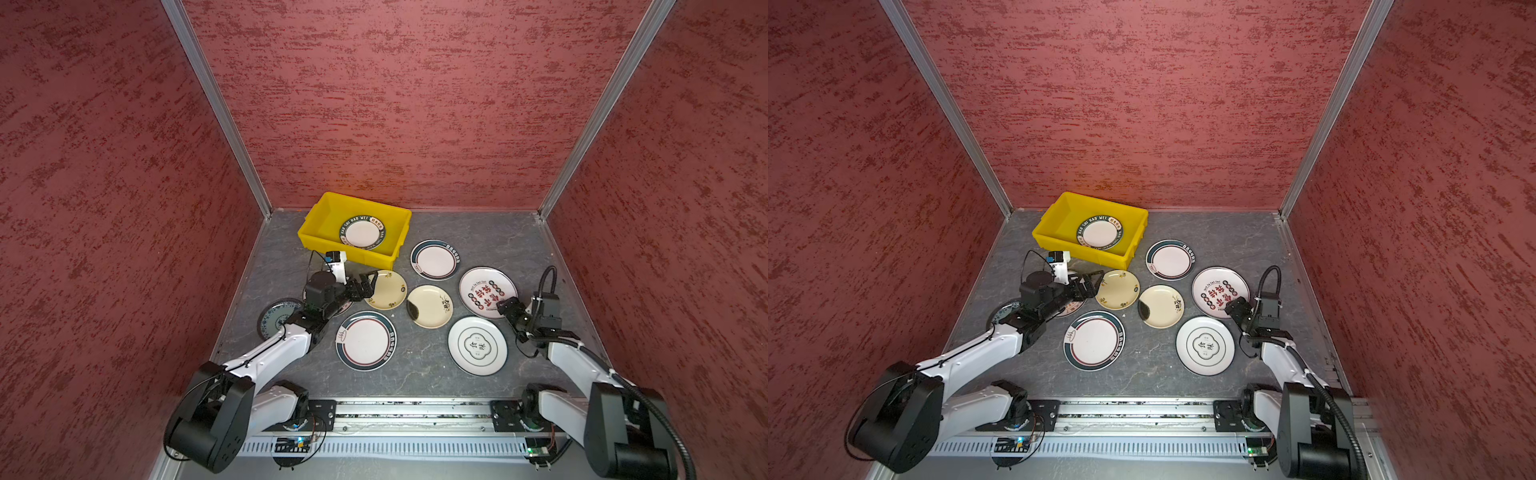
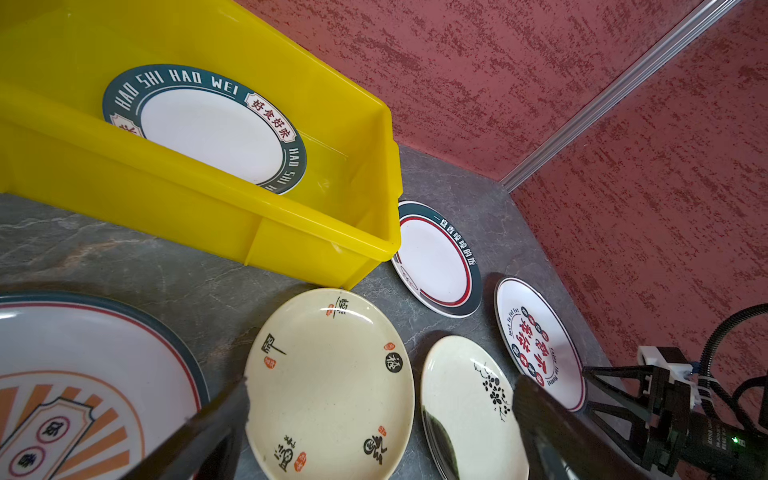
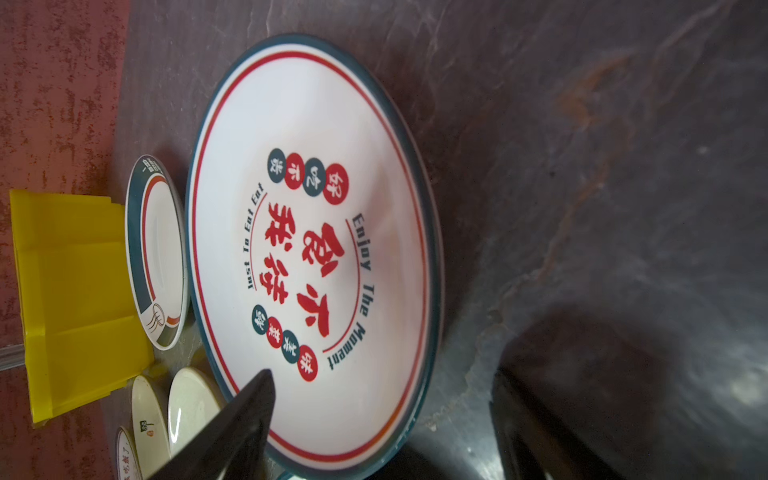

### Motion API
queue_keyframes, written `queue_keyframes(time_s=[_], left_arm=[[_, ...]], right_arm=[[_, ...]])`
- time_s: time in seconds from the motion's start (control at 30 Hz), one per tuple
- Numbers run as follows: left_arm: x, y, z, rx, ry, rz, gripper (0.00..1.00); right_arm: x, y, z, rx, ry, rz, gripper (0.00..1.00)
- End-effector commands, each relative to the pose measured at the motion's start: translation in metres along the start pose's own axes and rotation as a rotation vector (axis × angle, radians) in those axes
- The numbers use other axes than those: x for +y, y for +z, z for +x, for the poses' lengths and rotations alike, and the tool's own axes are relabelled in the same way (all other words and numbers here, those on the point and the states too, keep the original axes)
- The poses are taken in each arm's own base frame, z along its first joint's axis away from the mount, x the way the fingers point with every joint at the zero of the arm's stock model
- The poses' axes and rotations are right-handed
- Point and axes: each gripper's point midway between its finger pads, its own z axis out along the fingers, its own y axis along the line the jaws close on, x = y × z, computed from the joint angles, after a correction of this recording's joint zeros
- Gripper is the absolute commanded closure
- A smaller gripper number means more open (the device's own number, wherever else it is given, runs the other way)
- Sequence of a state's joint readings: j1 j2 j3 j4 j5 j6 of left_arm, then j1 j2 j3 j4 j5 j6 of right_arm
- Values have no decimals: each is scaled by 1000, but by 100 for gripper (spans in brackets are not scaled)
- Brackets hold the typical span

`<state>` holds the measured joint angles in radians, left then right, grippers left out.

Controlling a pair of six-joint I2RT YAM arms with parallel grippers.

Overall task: Place the plates into the plastic bin on the countertop
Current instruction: 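Lower right gripper onto the Enjoy The Moment plate rim and pinch it, then tilt the Enjoy The Moment plate upright with the right gripper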

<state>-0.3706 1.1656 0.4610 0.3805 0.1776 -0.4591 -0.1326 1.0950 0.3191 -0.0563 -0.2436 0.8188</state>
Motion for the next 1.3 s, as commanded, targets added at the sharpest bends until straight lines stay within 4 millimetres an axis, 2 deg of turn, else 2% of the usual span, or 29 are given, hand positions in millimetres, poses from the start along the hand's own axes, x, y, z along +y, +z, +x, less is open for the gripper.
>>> queue_keyframes(time_s=[0.0,0.07,0.17,0.23,0.37,0.5,0.6,0.77,0.9,1.07,1.2,1.27], left_arm=[[-4,0,-1,-10,7,25,1],[-4,0,-1,-9,8,18,1],[-2,0,-1,-9,7,11,0],[-2,1,0,-3,6,9,0],[4,6,4,41,-17,-26,1],[-7,10,6,64,-17,36,1],[-11,12,8,71,-27,57,1],[-12,12,9,78,-30,64,1],[-11,13,10,81,-28,63,1],[-13,13,9,84,-30,67,1],[-12,12,8,80,-28,65,1],[-13,12,8,80,-29,65,1]], right_arm=[[-1,3,-6,-40,40,-23,21],[-2,5,-6,-44,41,-23,28],[-2,7,-7,-47,51,-31,31],[-2,9,-7,-48,61,-35,39],[-7,10,-8,-62,71,-18,40],[-9,12,-10,-80,78,-16,43],[-3,13,-11,-76,87,-43,49],[1,16,-14,-69,95,-49,52],[-1,18,-15,-76,105,-44,62],[3,23,-14,-58,124,-63,68],[5,27,-15,-52,144,-71,77],[4,28,-15,-49,156,-72,79]])
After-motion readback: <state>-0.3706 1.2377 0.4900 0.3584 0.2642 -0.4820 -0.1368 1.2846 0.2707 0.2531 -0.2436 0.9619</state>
